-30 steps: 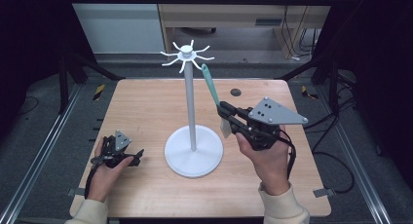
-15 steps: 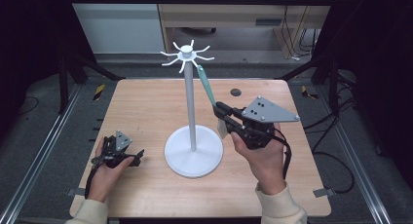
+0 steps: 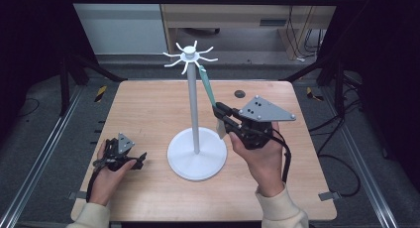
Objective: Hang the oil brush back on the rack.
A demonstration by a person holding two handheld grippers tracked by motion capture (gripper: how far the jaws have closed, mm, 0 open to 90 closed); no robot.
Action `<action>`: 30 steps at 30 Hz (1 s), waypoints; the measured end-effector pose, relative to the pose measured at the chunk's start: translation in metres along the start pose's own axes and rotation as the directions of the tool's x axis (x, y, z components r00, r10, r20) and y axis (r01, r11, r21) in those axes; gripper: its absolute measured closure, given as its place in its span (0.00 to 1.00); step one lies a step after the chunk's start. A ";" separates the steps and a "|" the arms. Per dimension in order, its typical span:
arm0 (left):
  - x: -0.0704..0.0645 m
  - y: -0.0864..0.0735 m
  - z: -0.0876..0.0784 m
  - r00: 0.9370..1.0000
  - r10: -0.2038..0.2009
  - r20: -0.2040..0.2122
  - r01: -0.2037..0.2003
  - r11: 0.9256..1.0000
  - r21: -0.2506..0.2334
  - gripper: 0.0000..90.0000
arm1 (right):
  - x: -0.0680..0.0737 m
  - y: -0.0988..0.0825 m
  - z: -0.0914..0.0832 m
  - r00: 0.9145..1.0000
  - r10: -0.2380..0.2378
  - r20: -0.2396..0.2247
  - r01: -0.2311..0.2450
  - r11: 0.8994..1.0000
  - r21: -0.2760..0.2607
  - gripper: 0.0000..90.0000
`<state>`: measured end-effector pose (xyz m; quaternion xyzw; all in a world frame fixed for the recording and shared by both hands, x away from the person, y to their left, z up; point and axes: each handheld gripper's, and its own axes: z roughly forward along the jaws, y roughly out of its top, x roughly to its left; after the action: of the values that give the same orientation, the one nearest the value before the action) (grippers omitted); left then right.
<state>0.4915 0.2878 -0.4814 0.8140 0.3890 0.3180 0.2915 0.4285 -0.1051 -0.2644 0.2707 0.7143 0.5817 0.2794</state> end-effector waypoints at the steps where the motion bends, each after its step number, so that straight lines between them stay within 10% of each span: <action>1: 0.000 0.000 0.000 1.000 -0.002 0.000 0.002 1.000 -0.002 0.05 | 0.000 0.000 0.001 1.000 -0.002 -0.001 0.002 1.000 0.002 0.92; 30: -0.001 -0.001 0.001 1.000 -0.002 0.001 0.002 1.000 0.005 0.05 | -0.004 0.000 0.010 1.000 0.012 -0.003 -0.012 1.000 0.011 0.93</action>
<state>0.4918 0.2874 -0.4828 0.8145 0.3905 0.3165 0.2898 0.4385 -0.1011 -0.2654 0.2755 0.7164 0.5799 0.2732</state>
